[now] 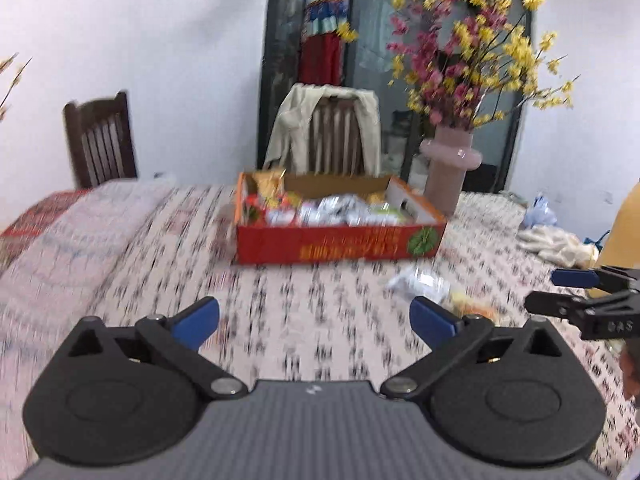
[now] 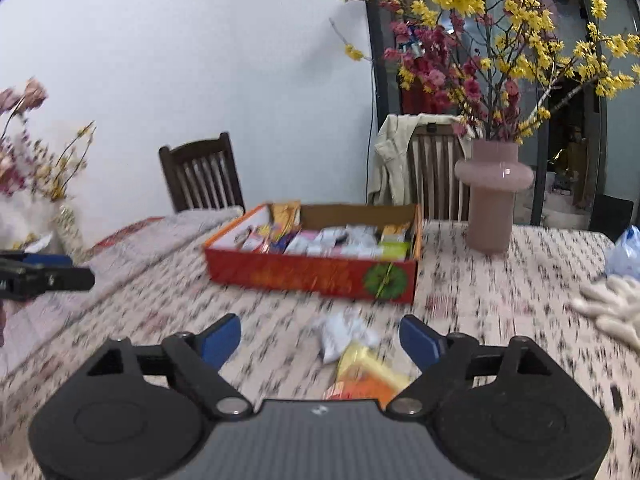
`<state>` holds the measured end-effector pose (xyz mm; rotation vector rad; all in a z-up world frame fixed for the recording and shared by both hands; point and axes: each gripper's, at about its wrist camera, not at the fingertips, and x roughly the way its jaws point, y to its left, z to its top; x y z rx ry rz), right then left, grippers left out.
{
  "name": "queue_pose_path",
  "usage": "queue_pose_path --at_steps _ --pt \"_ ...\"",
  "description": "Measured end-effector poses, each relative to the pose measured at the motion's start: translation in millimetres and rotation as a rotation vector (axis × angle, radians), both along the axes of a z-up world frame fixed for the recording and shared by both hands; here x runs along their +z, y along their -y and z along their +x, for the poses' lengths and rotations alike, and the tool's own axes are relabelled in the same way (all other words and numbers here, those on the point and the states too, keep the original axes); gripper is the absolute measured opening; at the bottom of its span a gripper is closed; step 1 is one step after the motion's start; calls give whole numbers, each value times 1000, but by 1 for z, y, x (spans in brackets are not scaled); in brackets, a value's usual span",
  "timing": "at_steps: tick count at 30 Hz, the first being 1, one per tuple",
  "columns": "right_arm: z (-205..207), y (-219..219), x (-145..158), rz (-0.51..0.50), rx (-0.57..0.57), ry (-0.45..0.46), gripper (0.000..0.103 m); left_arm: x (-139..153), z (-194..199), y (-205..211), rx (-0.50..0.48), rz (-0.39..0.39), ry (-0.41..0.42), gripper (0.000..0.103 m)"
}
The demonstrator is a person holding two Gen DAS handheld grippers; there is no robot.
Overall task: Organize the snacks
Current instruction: 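Move both tools back toward the last white packet and golden stick snack, then grasp the last white packet with the left tool while the right tool grasps the red-orange stick snack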
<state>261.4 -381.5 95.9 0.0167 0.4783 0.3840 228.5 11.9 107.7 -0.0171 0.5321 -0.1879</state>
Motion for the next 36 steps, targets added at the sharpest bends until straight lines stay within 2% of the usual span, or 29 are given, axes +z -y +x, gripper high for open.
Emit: queue_pose_path --at_steps 6,10,13,17,27,29,36 --pt "-49 0 -31 -4 8 -61 87 -41 -39 -2 40 -35 -103 103" --pt "-75 -3 -49 -14 4 -96 89 -60 -52 -8 72 -46 -161 103" --pt "-91 -6 -60 -19 5 -123 91 -66 -49 -11 84 -51 -187 103" --pt "-92 -9 -64 -23 -7 -134 91 -63 -47 -11 74 -56 -173 103" --pt "-67 -13 -65 -2 -32 -150 97 -83 -21 -16 83 -83 -240 103" --pt "-56 -12 -67 13 -43 -157 101 -85 -14 -19 88 -92 -249 103" --pt "5 -9 -72 123 -98 -214 101 -87 8 -18 73 -114 -257 103"
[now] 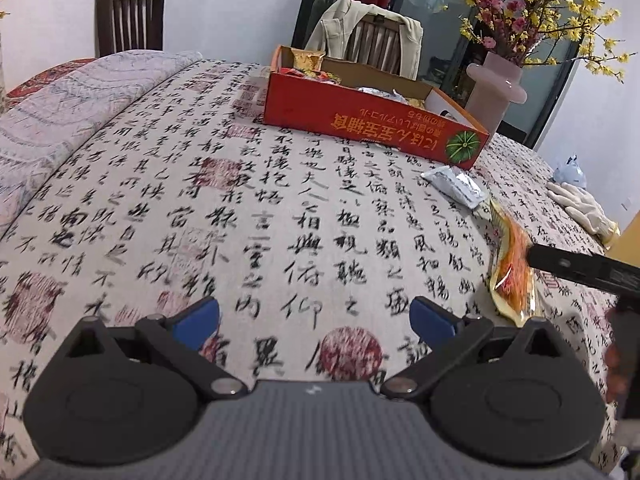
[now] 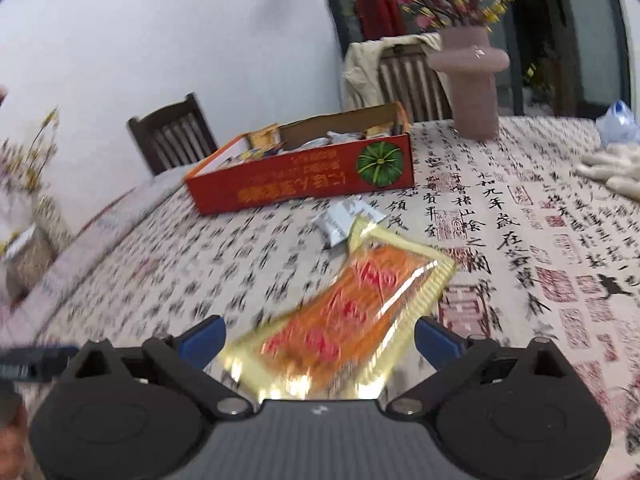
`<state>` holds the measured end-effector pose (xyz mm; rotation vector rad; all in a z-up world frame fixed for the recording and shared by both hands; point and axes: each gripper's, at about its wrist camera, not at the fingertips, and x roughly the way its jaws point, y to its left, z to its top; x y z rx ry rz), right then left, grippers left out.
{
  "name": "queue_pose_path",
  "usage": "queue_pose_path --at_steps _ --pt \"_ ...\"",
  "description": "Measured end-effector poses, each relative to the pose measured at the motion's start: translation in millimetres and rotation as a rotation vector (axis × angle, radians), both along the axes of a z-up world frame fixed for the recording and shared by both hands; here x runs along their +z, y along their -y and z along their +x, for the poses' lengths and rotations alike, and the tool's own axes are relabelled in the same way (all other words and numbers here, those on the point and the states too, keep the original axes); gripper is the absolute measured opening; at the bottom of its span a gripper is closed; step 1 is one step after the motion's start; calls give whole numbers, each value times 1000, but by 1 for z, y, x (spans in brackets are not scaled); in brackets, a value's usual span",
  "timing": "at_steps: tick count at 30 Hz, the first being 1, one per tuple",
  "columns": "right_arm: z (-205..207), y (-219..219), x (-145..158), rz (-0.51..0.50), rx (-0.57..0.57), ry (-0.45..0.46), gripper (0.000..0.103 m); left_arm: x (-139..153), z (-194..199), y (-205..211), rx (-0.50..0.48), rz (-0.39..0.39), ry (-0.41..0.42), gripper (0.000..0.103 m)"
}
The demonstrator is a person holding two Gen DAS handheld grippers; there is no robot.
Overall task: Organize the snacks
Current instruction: 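Grasp the last white packet with the left tool while the right tool grasps the red-orange stick snack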
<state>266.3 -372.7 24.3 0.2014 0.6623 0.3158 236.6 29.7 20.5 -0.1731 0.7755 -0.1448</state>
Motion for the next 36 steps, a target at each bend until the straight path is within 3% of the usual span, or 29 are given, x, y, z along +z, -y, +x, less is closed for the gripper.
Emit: queue_pose_path --at_steps 3,5,10,13,15,16,19,24,28,33,36 --pt "25 -7 -10 -17 -49 -20 101 1 11 6 -22 -10 1 103" --pt "37 -16 -18 -91 -75 -19 101 2 18 11 -36 -7 0 103" --pt "47 -28 -27 -294 -3 17 95 6 40 26 -77 -4 -9 103" --pt "54 -6 -28 -276 6 -6 86 8 62 44 -113 -51 -20 103" --pt "58 8 -27 -265 9 -4 69 9 80 64 -143 -46 -24 103" --pt "61 15 -25 -273 6 -2 53 10 89 75 -161 -37 -18 103" --pt "72 36 -21 -284 -22 1 40 12 117 110 -198 -12 -2 103" --pt "83 67 -19 -214 -77 51 38 6 163 158 -206 -17 -5 101" --pt "81 74 -27 -185 -63 59 38 -4 193 188 -165 34 -3 96" --pt "80 84 -27 -114 -80 59 38 -16 209 201 -103 74 -20 94" --pt "78 88 -26 -125 -107 64 38 -22 210 204 -87 96 -28 87"
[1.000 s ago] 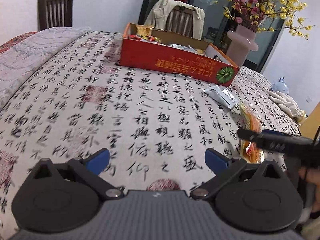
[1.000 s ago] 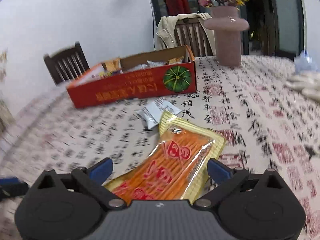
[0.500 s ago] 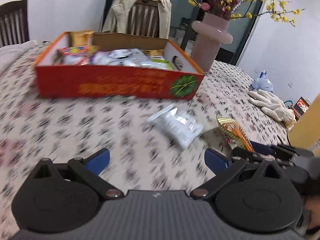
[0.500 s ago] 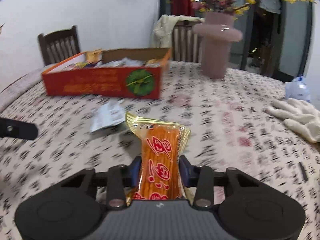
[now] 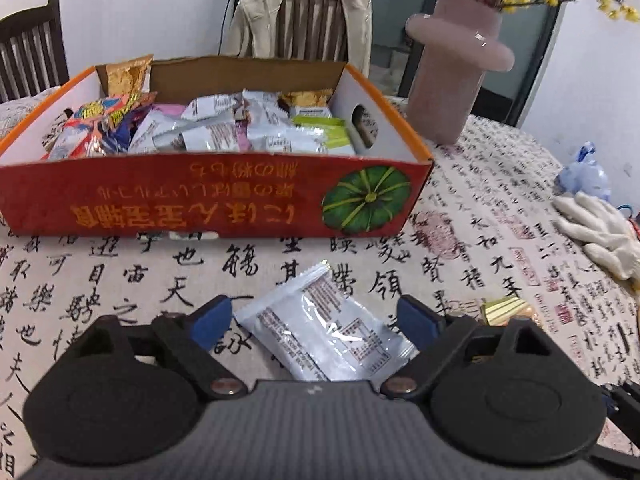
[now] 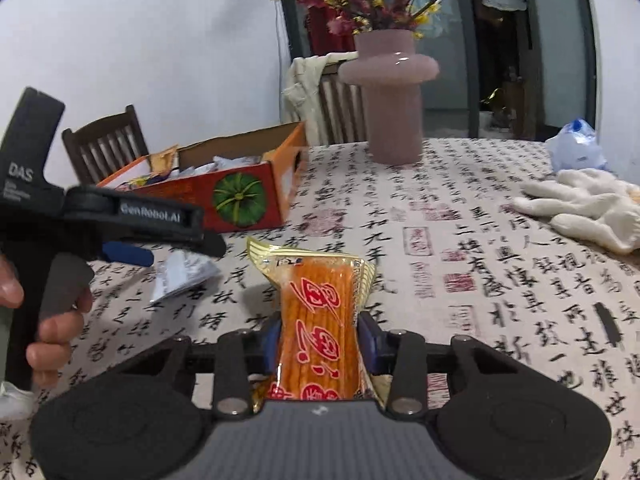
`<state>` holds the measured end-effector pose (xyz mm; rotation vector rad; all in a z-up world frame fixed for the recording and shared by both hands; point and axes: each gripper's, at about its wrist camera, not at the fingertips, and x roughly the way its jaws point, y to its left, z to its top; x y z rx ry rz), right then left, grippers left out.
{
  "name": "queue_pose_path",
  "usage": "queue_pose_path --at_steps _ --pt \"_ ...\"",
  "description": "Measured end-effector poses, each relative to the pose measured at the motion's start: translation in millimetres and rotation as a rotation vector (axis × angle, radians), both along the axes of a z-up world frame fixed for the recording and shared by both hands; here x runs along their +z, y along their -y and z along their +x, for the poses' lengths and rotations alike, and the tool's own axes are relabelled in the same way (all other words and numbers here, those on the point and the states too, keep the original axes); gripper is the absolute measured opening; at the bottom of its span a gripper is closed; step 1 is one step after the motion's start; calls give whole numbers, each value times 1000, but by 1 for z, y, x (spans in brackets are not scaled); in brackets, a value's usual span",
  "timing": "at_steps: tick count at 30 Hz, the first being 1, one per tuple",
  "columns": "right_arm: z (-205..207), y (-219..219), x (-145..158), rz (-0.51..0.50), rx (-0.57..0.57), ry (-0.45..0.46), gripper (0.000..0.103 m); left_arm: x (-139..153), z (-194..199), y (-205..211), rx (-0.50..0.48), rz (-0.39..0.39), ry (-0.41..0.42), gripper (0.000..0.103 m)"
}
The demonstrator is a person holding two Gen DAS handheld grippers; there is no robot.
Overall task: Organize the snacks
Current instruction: 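Grasp the last white packet with the left tool while the right tool grasps the red-orange stick snack, then carry both snacks over the box with both tools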
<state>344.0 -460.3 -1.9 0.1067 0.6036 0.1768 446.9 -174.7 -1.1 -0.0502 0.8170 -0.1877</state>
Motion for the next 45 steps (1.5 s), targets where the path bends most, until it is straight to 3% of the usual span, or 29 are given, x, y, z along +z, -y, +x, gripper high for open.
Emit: queue_pose_path --at_steps 1,3,4,11,18,23,29,35,41,45 --pt "0 -1 0 -4 3 -2 38 0 -1 2 2 13 13 74" --pt "0 -2 -1 -18 6 -10 38 1 -5 6 -9 46 32 59" --pt "0 -3 -1 -20 6 -12 38 2 -7 7 -19 44 34 43" --pt "2 0 -3 -7 6 -22 39 18 -33 0 -58 55 50 41" --pt "-4 -5 -3 -20 54 -29 35 46 -99 -38 -87 16 102 41" --pt "-36 -27 1 -36 125 -36 33 55 -142 -81 -47 -37 114 41" --pt "-95 -56 7 18 195 -50 33 56 -180 -128 8 -52 136 41" --pt "-116 -87 27 -14 240 -14 33 58 -189 -165 46 -106 149 41" --pt "-102 -113 34 -47 260 -17 33 60 -178 -183 49 -124 146 41" --pt "-87 -120 51 -79 265 10 33 89 -156 -188 6 -101 215 41"
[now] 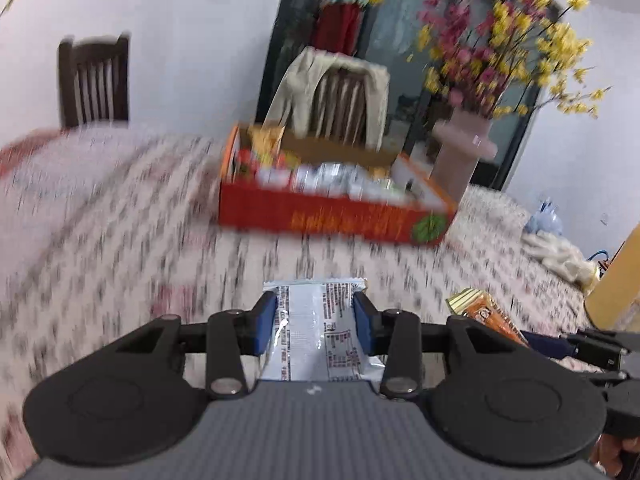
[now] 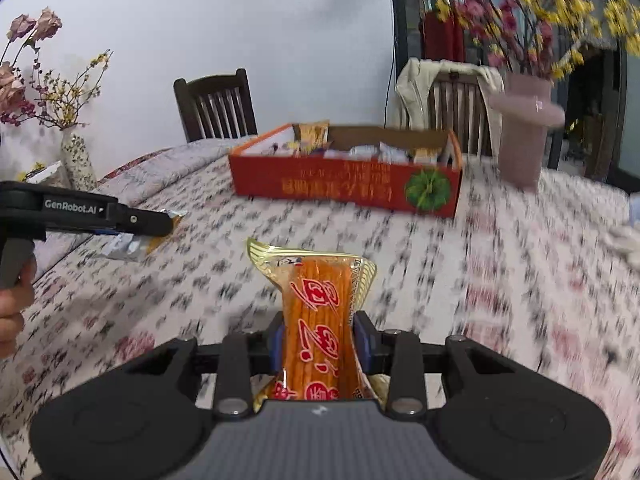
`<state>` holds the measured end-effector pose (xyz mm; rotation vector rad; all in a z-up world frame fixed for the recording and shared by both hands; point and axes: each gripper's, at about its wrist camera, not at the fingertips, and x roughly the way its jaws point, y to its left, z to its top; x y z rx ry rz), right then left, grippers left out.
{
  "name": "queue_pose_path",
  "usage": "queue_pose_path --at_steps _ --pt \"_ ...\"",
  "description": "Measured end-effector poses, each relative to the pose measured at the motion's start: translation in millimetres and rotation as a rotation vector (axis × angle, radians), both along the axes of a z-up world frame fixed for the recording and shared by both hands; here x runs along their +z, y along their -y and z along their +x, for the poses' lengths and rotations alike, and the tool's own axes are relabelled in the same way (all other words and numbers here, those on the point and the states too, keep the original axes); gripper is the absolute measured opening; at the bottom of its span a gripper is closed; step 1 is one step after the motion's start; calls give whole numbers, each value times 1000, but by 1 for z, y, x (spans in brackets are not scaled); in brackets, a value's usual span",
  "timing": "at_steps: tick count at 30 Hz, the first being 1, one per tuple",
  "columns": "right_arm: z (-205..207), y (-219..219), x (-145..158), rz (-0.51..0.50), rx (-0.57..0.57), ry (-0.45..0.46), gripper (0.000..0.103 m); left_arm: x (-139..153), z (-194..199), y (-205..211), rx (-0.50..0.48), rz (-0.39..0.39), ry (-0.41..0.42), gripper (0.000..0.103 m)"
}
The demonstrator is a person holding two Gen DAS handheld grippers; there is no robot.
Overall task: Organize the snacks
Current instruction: 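Carry both snacks over the box with both tools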
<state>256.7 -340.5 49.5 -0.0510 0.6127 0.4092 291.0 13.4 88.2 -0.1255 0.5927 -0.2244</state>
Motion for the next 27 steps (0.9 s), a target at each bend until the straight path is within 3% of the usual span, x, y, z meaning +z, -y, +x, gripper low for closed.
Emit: queue_pose_path --at_steps 3,6,12,17,20,24,27 --pt "23 2 25 -12 -3 65 33 29 26 -2 -35 -8 72 42" --pt "53 0 49 -37 -18 134 34 49 61 2 -38 -19 92 42" --pt "150 -2 85 -2 -22 160 34 66 160 18 -41 -69 58 42" --pt "243 -13 81 -40 -39 112 34 50 253 33 -14 -68 -36 42" --pt "295 -19 68 -61 -52 61 34 32 295 41 25 -8 -58 42" --pt "346 -26 41 -97 -73 -10 34 8 339 55 29 61 -62 42" --pt "373 -32 25 -100 -73 -60 34 -13 362 60 28 62 -64 42"
